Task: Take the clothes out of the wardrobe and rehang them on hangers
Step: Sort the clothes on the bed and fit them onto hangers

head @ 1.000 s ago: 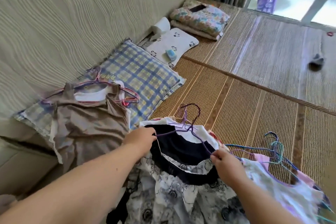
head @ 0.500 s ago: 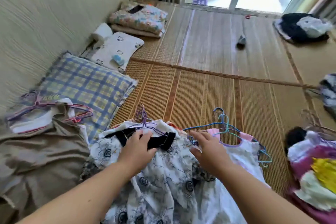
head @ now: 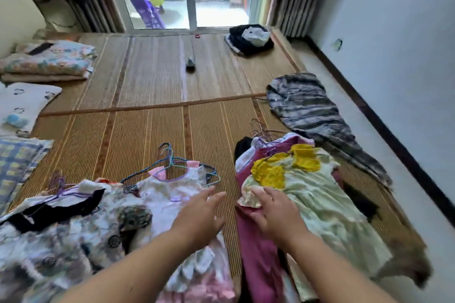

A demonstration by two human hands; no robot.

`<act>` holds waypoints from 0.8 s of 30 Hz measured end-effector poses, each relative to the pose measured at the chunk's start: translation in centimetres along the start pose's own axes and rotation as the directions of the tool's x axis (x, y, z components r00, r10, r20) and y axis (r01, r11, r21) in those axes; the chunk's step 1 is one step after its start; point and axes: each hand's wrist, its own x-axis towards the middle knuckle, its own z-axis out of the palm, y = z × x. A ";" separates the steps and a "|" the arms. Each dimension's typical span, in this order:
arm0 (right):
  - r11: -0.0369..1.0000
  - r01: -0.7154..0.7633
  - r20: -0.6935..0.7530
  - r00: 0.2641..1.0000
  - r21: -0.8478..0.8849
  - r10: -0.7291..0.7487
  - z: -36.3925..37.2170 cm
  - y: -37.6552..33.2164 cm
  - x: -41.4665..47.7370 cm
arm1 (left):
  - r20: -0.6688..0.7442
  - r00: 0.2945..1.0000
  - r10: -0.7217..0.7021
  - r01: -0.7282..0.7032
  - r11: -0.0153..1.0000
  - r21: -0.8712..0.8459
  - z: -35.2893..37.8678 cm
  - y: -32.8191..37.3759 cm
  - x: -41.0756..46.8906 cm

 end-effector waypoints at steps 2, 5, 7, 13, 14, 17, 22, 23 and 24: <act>1.000 -0.014 0.002 1.000 -0.016 0.014 -2.5 6.0 -1.8 | 0.020 1.000 0.000 0.000 1.000 -0.012 2.9 5.4 1.3; 0.997 -0.053 0.013 0.998 -0.062 0.054 -5.5 13.2 -3.7 | 0.055 0.998 0.004 -0.003 0.999 -0.032 6.2 11.7 3.1; 0.994 -0.085 0.019 0.996 -0.065 0.087 -7.2 16.9 -4.5 | 0.089 0.996 0.003 0.000 0.999 -0.043 7.7 15.0 4.4; 0.991 -0.128 0.051 0.990 -0.035 0.130 -9.1 22.4 -3.3 | 0.135 0.991 -0.011 0.014 1.000 -0.025 9.4 18.8 8.5; 0.991 -0.129 0.056 0.990 -0.024 0.130 -9.0 23.0 -2.6 | 0.140 0.990 -0.024 0.028 0.999 -0.027 9.7 18.9 9.3; 0.992 -0.124 0.099 0.987 -0.034 0.127 -8.7 24.2 0.0 | 0.148 0.988 -0.046 0.051 0.998 -0.029 10.5 18.2 11.5; 0.992 -0.107 0.140 0.984 -0.062 0.115 -7.9 25.8 6.4 | 0.157 0.981 -0.118 0.121 0.993 -0.011 11.3 15.7 16.5; 0.993 -0.100 0.149 0.983 -0.064 0.109 -7.6 26.1 7.7 | 0.155 0.980 -0.125 0.125 0.992 0.007 11.3 15.3 17.5; 0.993 -0.097 0.158 0.982 -0.064 0.106 -7.4 26.3 9.1 | 0.155 0.979 -0.130 0.128 0.991 0.021 11.3 14.9 18.4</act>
